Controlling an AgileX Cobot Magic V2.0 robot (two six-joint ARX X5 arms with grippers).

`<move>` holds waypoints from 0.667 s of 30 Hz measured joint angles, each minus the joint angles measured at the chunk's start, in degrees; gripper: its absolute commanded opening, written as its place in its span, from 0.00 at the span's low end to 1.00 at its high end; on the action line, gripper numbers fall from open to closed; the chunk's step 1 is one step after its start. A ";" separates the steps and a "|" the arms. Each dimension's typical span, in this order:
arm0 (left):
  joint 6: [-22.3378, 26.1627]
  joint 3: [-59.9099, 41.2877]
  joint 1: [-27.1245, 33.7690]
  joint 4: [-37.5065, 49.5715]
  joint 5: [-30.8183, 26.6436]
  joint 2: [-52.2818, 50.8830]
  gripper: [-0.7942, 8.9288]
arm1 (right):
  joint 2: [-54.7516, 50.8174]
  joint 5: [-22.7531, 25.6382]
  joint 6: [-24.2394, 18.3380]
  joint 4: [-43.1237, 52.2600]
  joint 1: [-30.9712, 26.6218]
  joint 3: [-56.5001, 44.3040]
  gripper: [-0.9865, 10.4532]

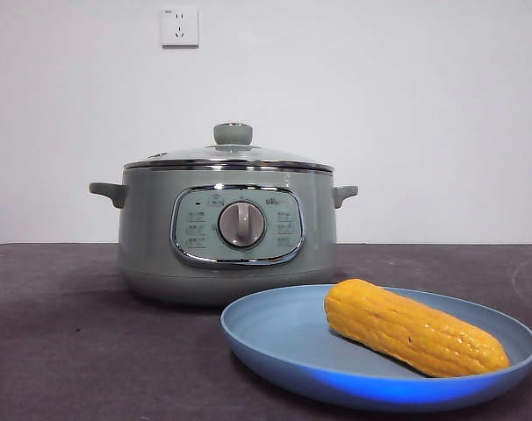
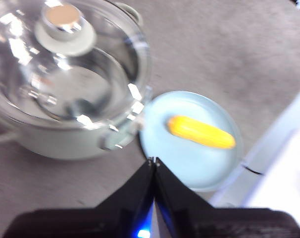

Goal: Take the corn out from the steamer,put the corn on the plate,close the lid

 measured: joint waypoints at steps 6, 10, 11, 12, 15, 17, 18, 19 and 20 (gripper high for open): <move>7.39 -0.33 5.57 13.57 -3.39 -2.45 0.08 | 0.00 0.00 0.00 0.00 0.00 0.00 0.09; 9.88 -5.05 12.04 23.82 -1.42 -9.46 0.08 | 0.00 0.00 0.00 0.00 0.00 0.00 0.09; 10.16 -6.84 13.40 25.88 -1.38 -11.34 0.08 | 0.00 0.00 0.00 0.00 0.00 0.00 0.09; 10.32 -9.29 14.97 28.20 -1.46 -13.53 0.08 | 0.00 0.00 0.00 0.00 0.02 0.00 0.09; 10.62 -17.75 19.15 34.21 -3.08 -19.76 0.08 | 0.00 0.00 0.00 0.00 0.02 0.00 0.09; 10.62 -25.18 21.77 37.92 -5.46 -24.70 0.08 | 0.00 0.00 0.00 0.00 0.02 0.00 0.09; 10.62 -28.70 22.84 39.43 -6.45 -27.19 0.08 | 0.00 0.00 0.00 0.00 0.00 0.00 0.09; 10.64 -32.28 23.67 40.79 -7.19 -29.70 0.08 | 0.00 0.00 0.00 0.00 0.02 0.00 0.09; 10.64 -35.65 24.46 41.55 -7.32 -32.11 0.08 | 0.00 0.00 0.00 0.00 0.00 0.00 0.09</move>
